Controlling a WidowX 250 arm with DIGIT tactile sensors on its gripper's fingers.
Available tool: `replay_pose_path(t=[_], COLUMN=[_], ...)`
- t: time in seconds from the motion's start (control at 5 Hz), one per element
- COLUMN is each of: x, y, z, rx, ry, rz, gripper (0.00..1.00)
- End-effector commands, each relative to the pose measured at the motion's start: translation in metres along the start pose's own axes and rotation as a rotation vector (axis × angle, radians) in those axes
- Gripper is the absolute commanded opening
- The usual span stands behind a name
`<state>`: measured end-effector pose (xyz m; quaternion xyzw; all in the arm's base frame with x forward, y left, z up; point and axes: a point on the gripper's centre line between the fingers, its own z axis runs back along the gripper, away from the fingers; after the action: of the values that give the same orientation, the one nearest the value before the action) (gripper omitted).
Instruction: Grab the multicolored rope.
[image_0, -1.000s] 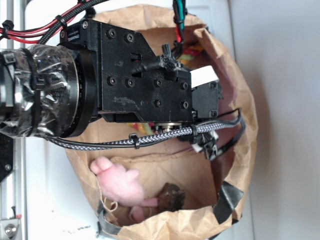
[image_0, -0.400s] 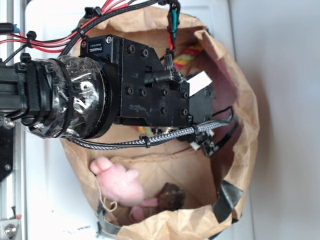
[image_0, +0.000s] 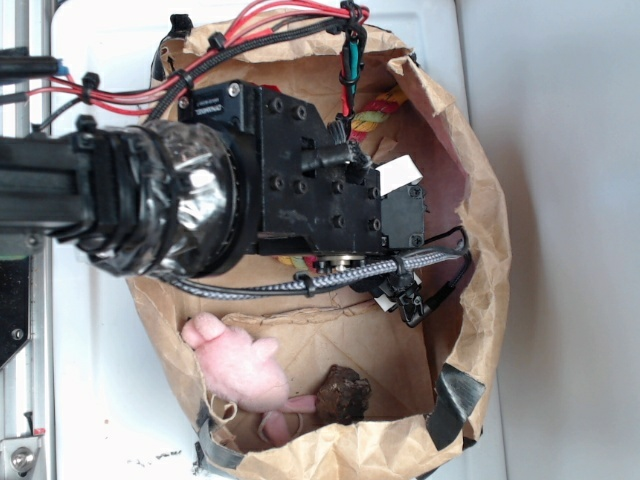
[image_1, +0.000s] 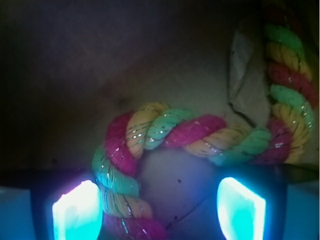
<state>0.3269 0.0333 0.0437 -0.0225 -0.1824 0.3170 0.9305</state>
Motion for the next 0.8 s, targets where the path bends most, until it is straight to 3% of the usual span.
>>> replay_pose_path(t=[0.0, 0.4, 0.6], x=[0.0113, 0.0063, 0.0065], y=[-0.0049, -0.0062, -0.0053], z=[0.0064, -0.0014, -0.0016], rx=[-0.024, -0.013, -0.014], ry=[0.012, 0.020, 0.018], rz=[-0.042, -0.050, -0.033], gripper=[1.00, 1.00, 0.00])
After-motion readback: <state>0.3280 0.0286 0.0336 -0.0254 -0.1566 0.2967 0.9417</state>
